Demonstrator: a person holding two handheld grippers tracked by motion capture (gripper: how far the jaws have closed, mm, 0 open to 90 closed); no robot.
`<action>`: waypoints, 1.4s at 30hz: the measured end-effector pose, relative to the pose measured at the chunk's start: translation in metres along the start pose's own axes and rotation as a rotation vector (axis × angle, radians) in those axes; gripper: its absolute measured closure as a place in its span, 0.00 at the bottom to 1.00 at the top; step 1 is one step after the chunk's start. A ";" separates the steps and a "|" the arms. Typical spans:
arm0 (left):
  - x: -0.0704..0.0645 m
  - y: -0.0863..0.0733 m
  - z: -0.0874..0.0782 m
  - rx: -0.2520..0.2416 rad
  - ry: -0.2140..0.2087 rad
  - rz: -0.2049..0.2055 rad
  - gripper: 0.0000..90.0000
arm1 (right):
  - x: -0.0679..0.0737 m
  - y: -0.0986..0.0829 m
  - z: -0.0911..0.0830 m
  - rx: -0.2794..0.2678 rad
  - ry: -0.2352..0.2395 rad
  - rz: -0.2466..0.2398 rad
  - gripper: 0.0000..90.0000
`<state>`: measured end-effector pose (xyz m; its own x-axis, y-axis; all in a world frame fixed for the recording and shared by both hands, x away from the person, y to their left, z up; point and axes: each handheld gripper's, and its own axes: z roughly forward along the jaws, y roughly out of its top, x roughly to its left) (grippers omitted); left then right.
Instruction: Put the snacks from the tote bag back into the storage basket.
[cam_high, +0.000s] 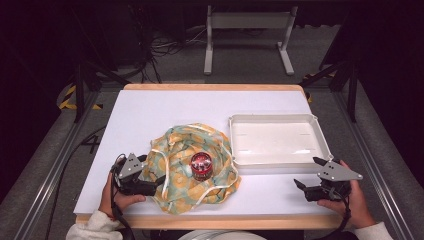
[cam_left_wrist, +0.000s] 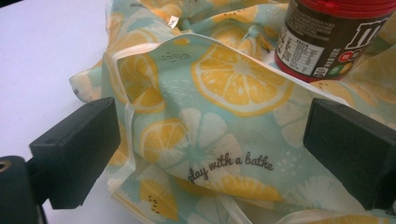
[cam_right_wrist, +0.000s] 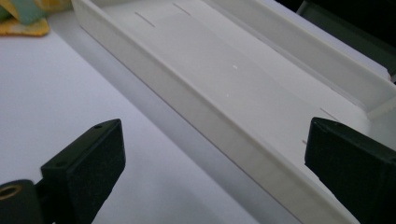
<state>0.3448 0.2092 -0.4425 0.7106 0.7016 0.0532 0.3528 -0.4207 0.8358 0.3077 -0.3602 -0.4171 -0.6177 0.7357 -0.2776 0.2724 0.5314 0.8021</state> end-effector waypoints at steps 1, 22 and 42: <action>0.000 0.000 0.000 0.005 -0.001 -0.002 0.05 | -0.001 0.001 0.000 -0.009 0.010 0.008 0.06; 0.001 -0.002 -0.002 0.002 0.007 0.018 0.06 | 0.007 0.066 0.040 0.030 0.184 -0.111 0.17; 0.001 -0.003 -0.001 0.004 -0.010 0.019 0.06 | 0.054 0.139 0.094 0.067 0.336 -0.309 0.14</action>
<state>0.3432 0.2116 -0.4442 0.7234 0.6876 0.0632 0.3419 -0.4363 0.8323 0.3819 -0.2070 -0.3704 -0.8794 0.3675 -0.3026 0.0783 0.7386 0.6695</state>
